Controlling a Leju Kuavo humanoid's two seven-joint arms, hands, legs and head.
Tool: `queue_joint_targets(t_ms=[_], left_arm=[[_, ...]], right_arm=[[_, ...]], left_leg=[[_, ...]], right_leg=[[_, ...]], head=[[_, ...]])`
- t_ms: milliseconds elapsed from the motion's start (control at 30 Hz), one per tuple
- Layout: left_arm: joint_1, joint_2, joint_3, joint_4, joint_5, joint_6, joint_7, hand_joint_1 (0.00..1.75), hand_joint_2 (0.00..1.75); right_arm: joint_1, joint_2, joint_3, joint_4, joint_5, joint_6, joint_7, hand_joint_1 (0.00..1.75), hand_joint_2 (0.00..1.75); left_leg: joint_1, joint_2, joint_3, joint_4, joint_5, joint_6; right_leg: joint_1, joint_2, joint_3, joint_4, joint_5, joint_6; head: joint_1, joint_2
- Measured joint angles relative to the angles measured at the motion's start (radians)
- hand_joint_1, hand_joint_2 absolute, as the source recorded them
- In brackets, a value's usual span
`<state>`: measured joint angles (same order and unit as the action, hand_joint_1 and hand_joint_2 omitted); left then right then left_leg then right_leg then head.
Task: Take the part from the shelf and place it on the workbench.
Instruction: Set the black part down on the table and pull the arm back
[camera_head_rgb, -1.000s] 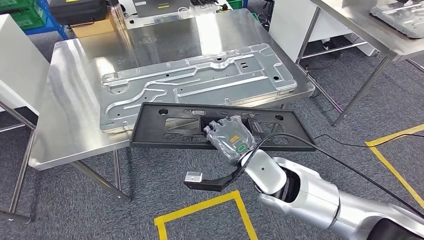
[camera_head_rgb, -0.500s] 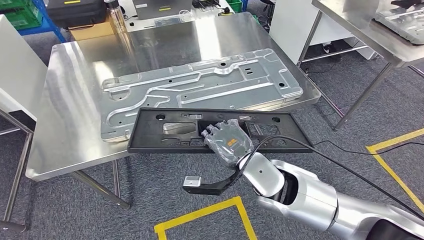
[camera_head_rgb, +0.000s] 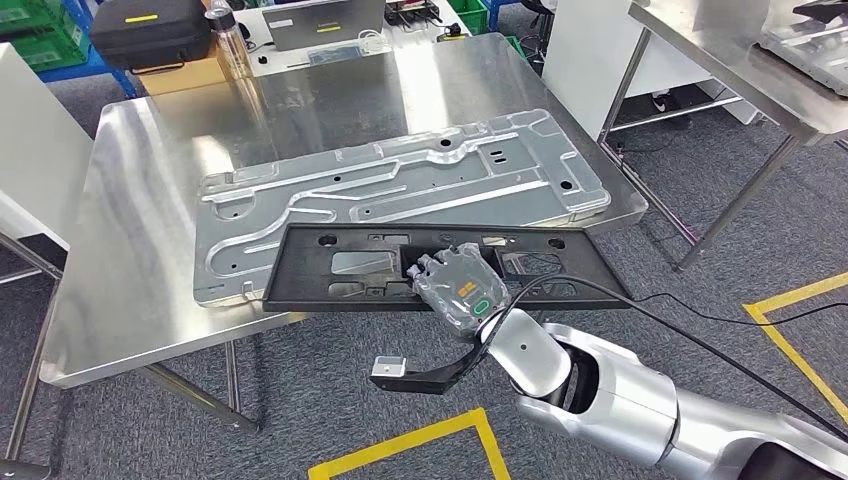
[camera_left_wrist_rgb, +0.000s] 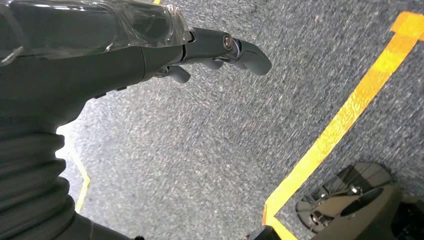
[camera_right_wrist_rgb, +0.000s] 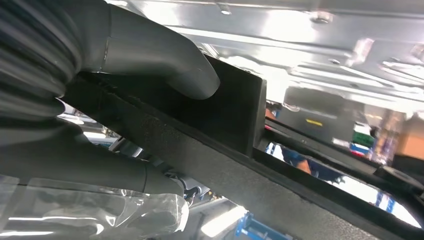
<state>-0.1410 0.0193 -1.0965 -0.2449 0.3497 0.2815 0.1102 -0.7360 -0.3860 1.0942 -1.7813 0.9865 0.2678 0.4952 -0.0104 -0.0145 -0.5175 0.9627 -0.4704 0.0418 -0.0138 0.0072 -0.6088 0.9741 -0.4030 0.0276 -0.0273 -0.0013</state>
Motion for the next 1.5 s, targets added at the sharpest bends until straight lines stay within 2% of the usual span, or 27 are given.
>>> queue_joint_targets(t_ms=[67, 133, 167, 200, 233, 300, 333, 367, 467, 533, 600, 667, 700, 733, 800, 867, 900, 1000, 1067, 1167, 1200, 1233, 1267, 1333, 1367, 1400, 1500], left_arm=[[-0.001, 0.002, 0.000, 0.000, 0.000, 0.000, 0.000, 0.00, 1.75], [0.000, 0.001, 0.000, 0.000, 0.000, 0.000, 0.000, 0.00, 1.75], [0.001, 0.002, 0.000, 0.000, 0.000, 0.000, 0.000, 0.00, 1.75], [0.002, 0.002, 0.000, 0.000, 0.000, 0.000, 0.001, 0.00, 1.75], [0.004, 0.002, 0.000, 0.000, 0.000, -0.001, 0.001, 0.00, 1.75], [0.005, 0.002, 0.000, 0.000, 0.000, -0.001, 0.001, 0.00, 1.75], [0.005, 0.002, 0.000, 0.000, 0.000, -0.001, 0.002, 0.00, 1.75], [0.004, 0.002, 0.000, 0.000, -0.001, -0.002, 0.002, 0.00, 1.75], [0.003, 0.002, 0.000, 0.000, -0.001, -0.003, 0.005, 0.00, 1.75], [0.004, 0.002, 0.000, 0.000, -0.002, -0.003, 0.007, 0.00, 1.75], [0.003, 0.001, 0.000, 0.000, -0.004, -0.003, 0.007, 0.00, 1.75], [0.003, 0.001, 0.000, 0.000, -0.004, -0.003, 0.007, 0.00, 1.75], [0.005, 0.000, 0.000, 0.000, -0.004, -0.003, 0.007, 0.00, 1.75], [0.006, 0.000, 0.000, 0.000, -0.004, -0.003, 0.007, 0.00, 1.75], [0.008, -0.001, 0.000, 0.000, -0.004, -0.003, 0.007, 0.00, 1.75], [0.007, -0.001, 0.000, 0.000, -0.004, -0.003, 0.008, 0.00, 1.75], [0.006, -0.001, 0.000, 0.000, -0.004, -0.003, 0.008, 0.00, 1.75], [0.004, -0.001, 0.000, 0.000, -0.004, -0.003, 0.010, 0.00, 1.75], [0.002, 0.000, 0.000, 0.000, -0.004, -0.003, 0.011, 0.00, 1.75], [0.001, 0.000, 0.000, 0.000, -0.004, -0.003, 0.014, 0.00, 1.75], [0.001, 0.000, 0.000, 0.000, -0.004, -0.003, 0.014, 0.00, 1.75], [0.002, 0.000, 0.000, 0.000, -0.004, -0.002, 0.015, 0.00, 1.75], [0.003, 0.000, 0.000, 0.000, -0.005, -0.002, 0.015, 0.00, 1.75], [0.004, 0.001, 0.000, 0.000, -0.005, -0.002, 0.015, 0.00, 1.75], [0.004, 0.001, 0.000, 0.000, -0.004, -0.002, 0.016, 0.00, 1.75], [0.003, 0.002, 0.000, 0.000, -0.003, -0.002, 0.016, 0.00, 1.75], [0.003, 0.001, 0.000, 0.000, 0.000, -0.002, 0.016, 0.00, 1.75]], right_arm=[[0.000, -0.001, 0.000, -0.001, 0.001, 0.000, 0.000, 1.75, 1.75], [0.002, -0.001, 0.000, -0.002, 0.001, 0.001, 0.000, 1.75, 1.75], [0.004, -0.001, 0.001, -0.002, 0.001, 0.001, 0.000, 1.75, 1.75], [0.006, -0.001, 0.001, -0.002, 0.001, 0.002, 0.000, 1.75, 1.75], [0.007, -0.001, 0.001, -0.002, 0.001, 0.002, 0.000, 1.75, 1.75], [0.007, -0.001, 0.001, -0.002, 0.003, 0.003, 0.000, 1.75, 1.75], [0.006, -0.001, 0.001, -0.002, 0.004, 0.004, 0.000, 1.75, 1.75], [0.005, -0.001, 0.001, -0.002, 0.005, 0.004, 0.000, 1.75, 1.75], [0.006, -0.001, 0.001, -0.002, 0.006, 0.006, 0.000, 1.75, 1.75], [0.005, -0.001, 0.001, -0.003, 0.007, 0.007, -0.001, 1.75, 1.75], [0.003, -0.001, 0.001, -0.003, 0.007, 0.008, -0.001, 1.75, 1.75], [0.008, -0.002, 0.001, -0.003, 0.007, 0.008, -0.001, 1.75, 1.75], [0.012, -0.002, 0.001, -0.003, 0.006, 0.008, -0.001, 1.75, 1.75], [0.014, -0.002, 0.001, -0.003, 0.006, 0.008, -0.001, 1.75, 1.75], [0.016, -0.003, 0.001, -0.003, 0.006, 0.008, -0.001, 1.75, 1.75], [0.015, -0.005, 0.002, -0.002, 0.006, 0.010, -0.001, 1.75, 1.75], [0.016, -0.005, 0.003, -0.002, 0.006, 0.010, -0.001, 1.75, 1.75], [0.017, -0.006, 0.005, -0.003, 0.005, 0.013, -0.003, 1.75, 1.75], [0.016, -0.007, 0.005, -0.003, 0.004, 0.015, -0.003, 1.75, 1.75], [0.017, -0.007, 0.006, -0.002, 0.001, 0.017, -0.003, 1.75, 1.75], [0.018, -0.007, 0.007, -0.002, 0.000, 0.017, -0.003, 1.75, 1.75], [0.019, -0.007, 0.009, -0.002, 0.000, 0.018, -0.003, 1.75, 1.75], [0.020, -0.007, 0.009, -0.002, 0.000, 0.017, -0.003, 1.75, 1.75], [0.019, -0.007, 0.010, -0.002, 0.001, 0.017, -0.003, 1.75, 1.75], [0.019, -0.007, 0.010, -0.002, 0.000, 0.016, -0.004, 1.75, 1.75], [0.018, -0.007, 0.010, -0.002, 0.000, 0.016, -0.004, 1.75, 1.75], [0.019, -0.006, 0.009, -0.002, 0.000, 0.015, -0.005, 1.75, 1.75]], left_leg=[[0.004, 0.002, -0.037, 0.077, -0.036, -0.013], [0.009, 0.004, -0.123, 0.227, -0.086, -0.024], [0.011, 0.004, -0.165, 0.288, -0.098, -0.027], [0.011, 0.004, -0.190, 0.313, -0.090, -0.028], [0.012, 0.005, -0.194, 0.295, -0.060, -0.028], [0.011, 0.005, -0.151, 0.159, 0.038, -0.020], [0.008, 0.006, -0.123, 0.089, 0.073, -0.013], [0.005, 0.006, -0.101, 0.038, 0.090, -0.006], [0.000, 0.007, -0.078, -0.001, 0.080, 0.014], [0.005, 0.006, -0.060, -0.009, 0.074, 0.026], [0.008, 0.006, -0.042, -0.013, 0.065, 0.036], [0.006, 0.006, -0.028, -0.013, 0.051, 0.041], [0.005, 0.005, -0.020, -0.013, 0.044, 0.041], [0.004, 0.004, -0.009, -0.013, 0.035, 0.040], [0.004, 0.002, 0.015, -0.013, 0.015, 0.035], [0.002, 0.001, 0.033, -0.012, -0.004, 0.026], [0.001, 0.002, 0.035, -0.012, -0.012, 0.021], [0.000, 0.004, 0.039, -0.003, -0.023, 0.009], [0.002, 0.005, 0.005, 0.067, -0.038, -0.001], [0.009, 0.006, -0.122, 0.262, -0.100, -0.017], [0.010, 0.006, -0.155, 0.295, -0.109, -0.019], [0.010, 0.007, -0.170, 0.292, -0.097, -0.018], [0.010, 0.007, -0.169, 0.252, -0.063, -0.015], [0.006, 0.007, -0.133, 0.113, 0.039, -0.001], [0.002, 0.007, -0.117, 0.054, 0.072, 0.006], [-0.003, 0.008, -0.105, 0.016, 0.091, 0.013], [-0.008, 0.005, -0.082, -0.014, 0.088, 0.032]], right_leg=[[-0.005, 0.000, 0.011, -0.002, -0.008, -0.011], [-0.005, -0.001, 0.019, -0.002, -0.019, -0.016], [-0.005, 0.000, 0.025, -0.002, -0.024, -0.016], [-0.005, 0.001, 0.032, -0.002, -0.031, -0.015], [-0.005, 0.001, 0.042, -0.002, -0.038, -0.014], [-0.005, 0.003, 0.067, -0.003, -0.055, -0.009], [-0.003, 0.003, 0.077, -0.004, -0.063, -0.005], [-0.002, 0.004, 0.084, -0.006, -0.070, 0.000], [0.001, 0.005, 0.093, -0.008, -0.074, 0.015], [0.001, 0.002, 0.086, 0.024, -0.087, 0.023], [0.000, 0.001, 0.033, 0.129, -0.127, 0.029], [0.000, 0.001, -0.053, 0.260, -0.169, 0.034], [0.000, 0.001, -0.084, 0.291, -0.169, 0.035], [0.000, 0.001, -0.097, 0.284, -0.149, 0.033], [0.001, 0.000, -0.070, 0.163, -0.052, 0.029], [0.004, -0.003, -0.031, 0.039, 0.008, 0.022], [0.006, -0.004, -0.023, 0.010, 0.018, 0.018], [0.006, -0.003, -0.014, 0.003, 0.007, 0.000], [0.002, -0.003, -0.002, 0.001, -0.002, -0.011], [0.001, -0.001, 0.014, 0.001, -0.020, -0.018], [0.002, 0.000, 0.022, 0.001, -0.028, -0.018], [0.002, 0.002, 0.033, 0.001, -0.036, -0.017], [0.003, 0.003, 0.047, 0.001, -0.046, -0.016], [0.004, 0.003, 0.075, -0.001, -0.065, -0.013], [0.004, 0.003, 0.085, -0.004, -0.071, -0.010], [0.004, 0.003, 0.092, -0.010, -0.076, -0.005], [0.002, 0.003, 0.102, -0.011, -0.077, 0.013]], head=[[-0.003, 0.000], [-0.005, 0.000], [-0.005, 0.000], [-0.005, 0.000], [-0.005, 0.000], [-0.005, 0.000], [-0.005, 0.000], [-0.005, 0.000], [-0.005, 0.000], [-0.005, 0.000], [-0.004, 0.000], [-0.003, 0.000], [-0.003, 0.000], [-0.002, 0.000], [-0.002, 0.000], [-0.002, 0.000], [-0.002, 0.000], [0.000, 0.000], [-0.001, 0.000], [-0.002, 0.000], [-0.002, 0.000], [-0.002, 0.000], [-0.002, 0.000], [-0.002, 0.000], [-0.002, 0.000], [-0.002, 0.000], [-0.003, 0.000]])
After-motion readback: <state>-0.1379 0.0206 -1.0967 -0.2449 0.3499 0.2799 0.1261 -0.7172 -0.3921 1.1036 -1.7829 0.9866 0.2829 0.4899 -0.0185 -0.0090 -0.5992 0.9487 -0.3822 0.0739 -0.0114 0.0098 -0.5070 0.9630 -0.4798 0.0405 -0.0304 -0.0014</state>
